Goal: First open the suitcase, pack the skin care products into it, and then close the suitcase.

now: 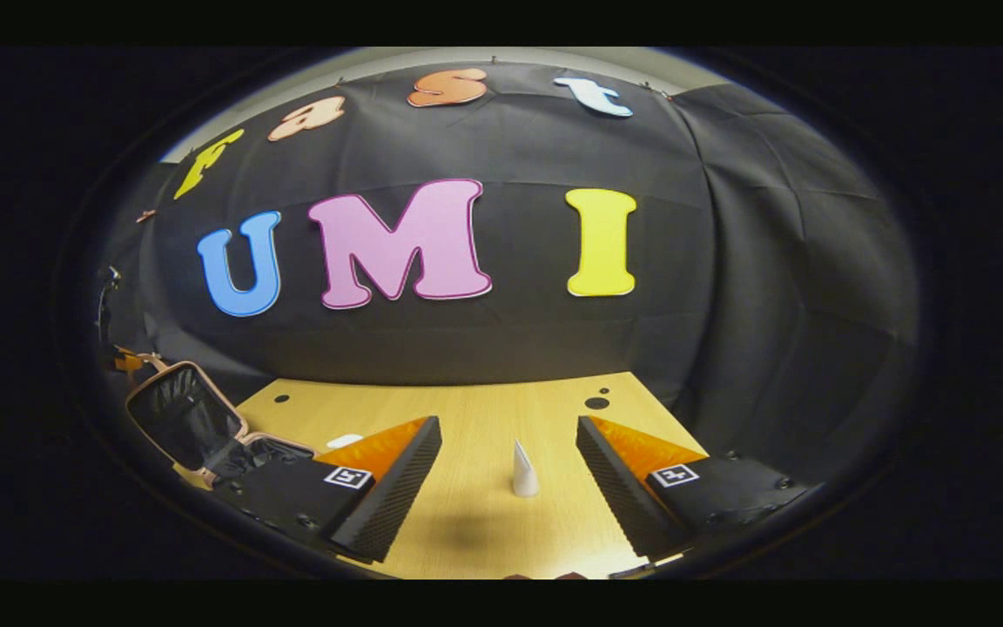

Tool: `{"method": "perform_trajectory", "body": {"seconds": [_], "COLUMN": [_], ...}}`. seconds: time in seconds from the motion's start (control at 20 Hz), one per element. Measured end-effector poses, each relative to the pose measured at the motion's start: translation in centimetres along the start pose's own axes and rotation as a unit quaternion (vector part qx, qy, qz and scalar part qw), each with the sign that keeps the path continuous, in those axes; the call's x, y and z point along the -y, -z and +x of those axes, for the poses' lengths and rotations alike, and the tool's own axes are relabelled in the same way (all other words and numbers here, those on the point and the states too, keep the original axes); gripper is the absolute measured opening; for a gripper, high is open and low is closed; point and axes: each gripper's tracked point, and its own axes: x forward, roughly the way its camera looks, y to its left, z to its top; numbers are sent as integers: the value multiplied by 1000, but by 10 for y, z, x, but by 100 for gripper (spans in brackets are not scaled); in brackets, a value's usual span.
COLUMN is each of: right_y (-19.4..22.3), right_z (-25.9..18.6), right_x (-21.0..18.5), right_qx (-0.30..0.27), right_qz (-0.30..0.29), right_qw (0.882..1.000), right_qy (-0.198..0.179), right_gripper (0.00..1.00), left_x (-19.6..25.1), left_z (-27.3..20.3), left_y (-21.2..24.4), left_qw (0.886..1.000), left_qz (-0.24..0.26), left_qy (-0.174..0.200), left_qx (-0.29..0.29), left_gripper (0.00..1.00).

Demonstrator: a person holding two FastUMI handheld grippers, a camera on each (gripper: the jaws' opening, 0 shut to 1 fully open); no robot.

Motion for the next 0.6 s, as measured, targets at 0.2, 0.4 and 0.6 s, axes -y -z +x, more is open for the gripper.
{"method": "perform_trajectory", "body": {"seconds": [0.2,0.4,0.6], "right_y": [12,37,41], "right_z": [-3,2,2], "right_x": [1,-12,-20], "right_qx": [-21,-77,-89], "right_qz": [-26,0,23], "right_qw": [999,997,995], "right_qy": [20,26,45], "right_gripper": [99,100,99], "left_x": [-46,-40,-36], "left_z": [77,129,152], "left_y": [97,205,227], "left_qw": [995,982,980], "left_qz": [-53,-83,-70], "left_qy": [-25,-38,-16], "left_qx": [-78,-164,-183], "left_gripper": [9,11,13]}}
